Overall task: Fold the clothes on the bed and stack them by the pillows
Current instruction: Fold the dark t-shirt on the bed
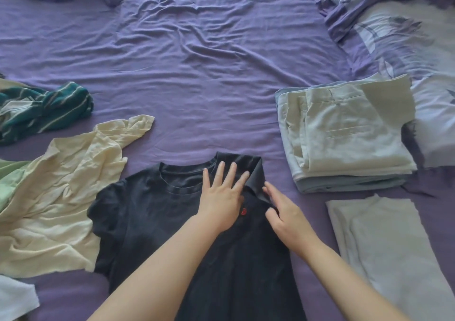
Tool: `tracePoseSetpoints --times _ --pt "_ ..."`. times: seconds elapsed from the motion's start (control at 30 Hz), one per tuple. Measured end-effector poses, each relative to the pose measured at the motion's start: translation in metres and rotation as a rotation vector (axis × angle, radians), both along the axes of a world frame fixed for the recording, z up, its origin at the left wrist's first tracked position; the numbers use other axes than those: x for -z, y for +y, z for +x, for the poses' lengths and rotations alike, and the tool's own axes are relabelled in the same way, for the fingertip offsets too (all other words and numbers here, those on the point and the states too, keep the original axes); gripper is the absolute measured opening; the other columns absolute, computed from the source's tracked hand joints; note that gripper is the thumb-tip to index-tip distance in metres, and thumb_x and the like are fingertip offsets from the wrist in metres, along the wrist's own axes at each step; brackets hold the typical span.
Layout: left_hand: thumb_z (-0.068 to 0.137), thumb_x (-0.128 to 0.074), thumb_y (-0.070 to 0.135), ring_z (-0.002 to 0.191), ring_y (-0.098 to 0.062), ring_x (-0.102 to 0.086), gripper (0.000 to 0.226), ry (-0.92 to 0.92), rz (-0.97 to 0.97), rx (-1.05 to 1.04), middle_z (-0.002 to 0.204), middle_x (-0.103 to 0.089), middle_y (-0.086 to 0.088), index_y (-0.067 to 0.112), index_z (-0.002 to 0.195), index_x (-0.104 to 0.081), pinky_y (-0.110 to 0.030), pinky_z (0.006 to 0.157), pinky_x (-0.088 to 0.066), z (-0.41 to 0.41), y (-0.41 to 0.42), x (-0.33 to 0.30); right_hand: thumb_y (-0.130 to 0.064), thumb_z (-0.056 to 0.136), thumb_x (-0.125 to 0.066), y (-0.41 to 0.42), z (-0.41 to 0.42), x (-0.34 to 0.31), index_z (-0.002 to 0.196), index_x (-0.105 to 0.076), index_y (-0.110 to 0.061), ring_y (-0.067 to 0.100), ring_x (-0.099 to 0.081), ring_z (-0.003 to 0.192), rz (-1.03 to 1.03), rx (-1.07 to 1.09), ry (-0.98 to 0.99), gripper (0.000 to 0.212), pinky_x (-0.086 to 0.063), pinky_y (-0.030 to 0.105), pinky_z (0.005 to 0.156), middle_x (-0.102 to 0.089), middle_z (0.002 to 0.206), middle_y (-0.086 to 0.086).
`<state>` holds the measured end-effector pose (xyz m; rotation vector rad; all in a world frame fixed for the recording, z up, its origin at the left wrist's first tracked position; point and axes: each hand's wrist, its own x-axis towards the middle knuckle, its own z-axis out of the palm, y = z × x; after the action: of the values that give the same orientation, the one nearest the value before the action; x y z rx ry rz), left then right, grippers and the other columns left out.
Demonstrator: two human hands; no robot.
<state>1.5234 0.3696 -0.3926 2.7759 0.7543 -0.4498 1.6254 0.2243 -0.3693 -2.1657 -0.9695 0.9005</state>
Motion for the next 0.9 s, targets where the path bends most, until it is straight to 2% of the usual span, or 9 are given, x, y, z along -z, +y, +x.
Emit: tracePoseSetpoints --times 0.1,0.23,0.33,0.4,0.47,0.6,0.73,0.83,0.9 --pt "0.098 -0.035 0.026 0.146 -0.027 0.014 0.066 -0.094 -0.022 -0.188 0.16 0.009 -0.002 0.027 0.151 0.004 -0.055 0.116 0.002 0.006 -0.001 -0.003 -0.006 0.088 -0.044 -0.013 -0.01 0.011 0.148 -0.021 -0.014 -0.009 -0.011 0.134 -0.049 -0.109 -0.068 0.065 -0.001 -0.003 0.102 -0.021 0.153 -0.007" --pt "0.095 -0.032 0.03 0.146 -0.026 -0.01 0.054 -0.382 0.019 0.023 0.157 -0.019 -0.002 0.027 0.149 -0.025 -0.053 0.117 -0.009 -0.003 -0.014 -0.007 -0.011 0.084 -0.041 -0.017 -0.033 0.019 0.15 -0.006 -0.017 -0.011 0.011 0.137 -0.06 -0.213 -0.035 0.075 0.003 0.011 0.112 0.001 0.153 -0.015" --pt "0.096 -0.018 0.051 0.147 -0.025 -0.004 0.053 -0.269 0.003 0.052 0.158 -0.015 0.001 0.036 0.144 -0.033 -0.053 0.117 -0.003 -0.006 -0.016 -0.006 -0.003 0.077 -0.043 -0.022 -0.036 0.014 0.146 -0.028 -0.006 0.007 -0.014 0.143 0.009 -0.171 -0.199 0.071 -0.015 0.024 0.116 -0.023 0.153 0.002" --pt "0.097 -0.019 0.055 0.147 -0.026 0.005 0.05 -0.168 0.004 0.01 0.16 -0.006 0.0 0.041 0.143 -0.032 -0.052 0.117 0.003 -0.004 -0.013 -0.001 0.0 0.069 -0.052 -0.029 -0.033 0.012 0.132 -0.05 0.001 0.024 -0.041 0.132 0.049 -0.1 -0.445 0.062 -0.034 0.036 0.108 -0.048 0.139 0.014" --pt "0.099 -0.027 0.051 0.147 -0.026 0.004 0.045 -0.118 0.006 -0.014 0.16 -0.007 -0.003 0.044 0.143 -0.03 -0.052 0.116 0.004 0.003 -0.013 0.004 0.002 0.064 -0.066 -0.035 -0.031 0.013 0.122 -0.059 0.001 0.032 -0.052 0.123 -0.007 -0.074 -0.561 0.058 -0.047 0.046 0.097 -0.057 0.129 0.018" --pt "0.099 -0.04 0.033 0.14 -0.024 -0.02 0.044 -0.135 0.031 -0.019 0.147 -0.034 -0.004 0.041 0.142 -0.034 -0.046 0.116 -0.003 0.011 -0.016 0.005 0.003 0.056 -0.078 -0.046 -0.038 0.02 0.117 -0.064 -0.001 0.028 -0.06 0.114 -0.009 -0.182 -0.611 0.063 -0.053 0.041 0.089 -0.062 0.123 0.014" --pt "0.082 -0.056 0.005 0.117 -0.025 -0.04 0.068 -0.228 0.034 0.032 0.129 -0.045 -0.003 0.031 0.142 -0.038 -0.035 0.101 -0.024 0.027 -0.009 -0.001 0.006 0.056 -0.073 -0.044 -0.044 0.022 0.123 -0.059 0.0 0.024 -0.058 0.117 0.012 -0.22 -0.59 0.069 -0.051 0.037 0.093 -0.061 0.125 0.011" --pt "0.08 -0.056 -0.001 0.118 -0.026 -0.039 0.069 -0.24 0.042 0.051 0.132 -0.043 -0.004 0.027 0.141 -0.039 -0.035 0.096 -0.028 0.045 0.002 -0.005 -0.001 0.066 -0.067 -0.041 -0.048 0.025 0.123 -0.059 0.0 0.026 -0.057 0.118 0.02 -0.283 -0.605 0.058 -0.048 0.037 0.097 -0.061 0.125 0.013" --pt "0.083 -0.057 0.005 0.134 -0.029 -0.024 0.071 -0.192 0.09 0.075 0.15 -0.026 -0.006 0.029 0.144 -0.032 -0.041 0.109 -0.019 0.05 0.005 -0.001 -0.012 0.076 -0.053 -0.04 -0.049 0.027 0.124 -0.059 -0.001 0.027 -0.054 0.122 -0.018 -0.317 -0.642 0.049 -0.042 0.039 0.103 -0.058 0.129 0.014"
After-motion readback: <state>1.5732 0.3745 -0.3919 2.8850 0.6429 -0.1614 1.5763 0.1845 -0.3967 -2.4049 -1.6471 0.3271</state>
